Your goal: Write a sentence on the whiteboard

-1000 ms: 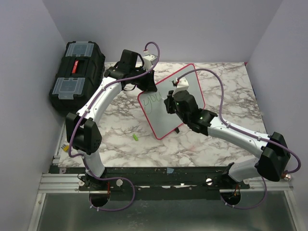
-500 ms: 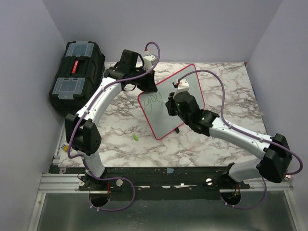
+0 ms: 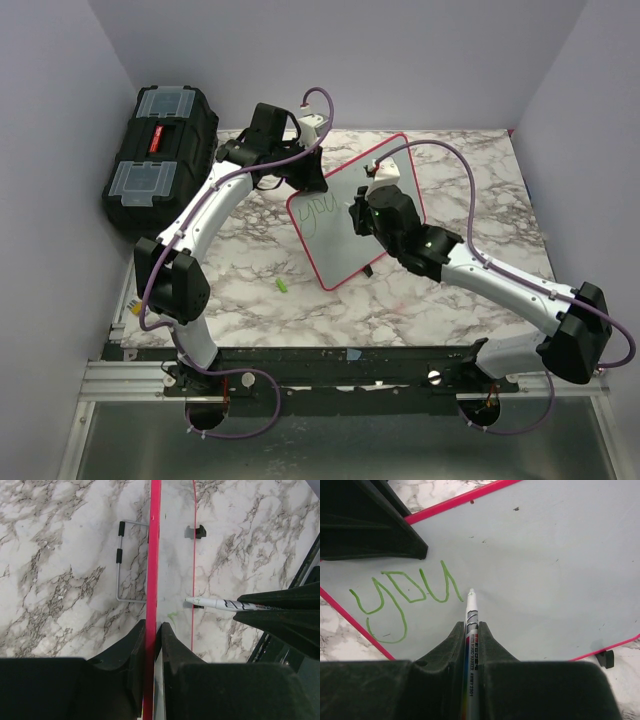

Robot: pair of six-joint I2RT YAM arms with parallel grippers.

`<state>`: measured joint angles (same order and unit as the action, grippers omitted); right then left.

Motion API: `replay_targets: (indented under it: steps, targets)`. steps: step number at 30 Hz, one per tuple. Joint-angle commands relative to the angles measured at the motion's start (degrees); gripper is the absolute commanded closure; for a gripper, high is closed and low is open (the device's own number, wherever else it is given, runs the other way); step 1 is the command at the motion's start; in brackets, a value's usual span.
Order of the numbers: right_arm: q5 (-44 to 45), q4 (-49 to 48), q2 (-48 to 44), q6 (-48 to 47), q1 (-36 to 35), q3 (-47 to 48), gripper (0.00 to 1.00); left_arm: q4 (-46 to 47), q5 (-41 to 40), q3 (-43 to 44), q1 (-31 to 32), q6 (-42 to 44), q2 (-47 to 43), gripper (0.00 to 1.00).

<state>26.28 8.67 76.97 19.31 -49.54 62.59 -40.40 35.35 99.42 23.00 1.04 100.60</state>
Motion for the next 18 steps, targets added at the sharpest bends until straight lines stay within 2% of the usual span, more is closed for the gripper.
replay_targets:
  steps: [1,18]
  targets:
    - [2.4,-0.4,-0.4,-1.8,0.3,2.6,0.99,-0.1,-2.3,0.7,0.1,2.5,-2.3,1.00]
    - [-2.3,-4.6,1.6,-1.6,5.5,4.5,0.99,0.0,-2.0,0.5,0.1,2.5,-2.5,1.00]
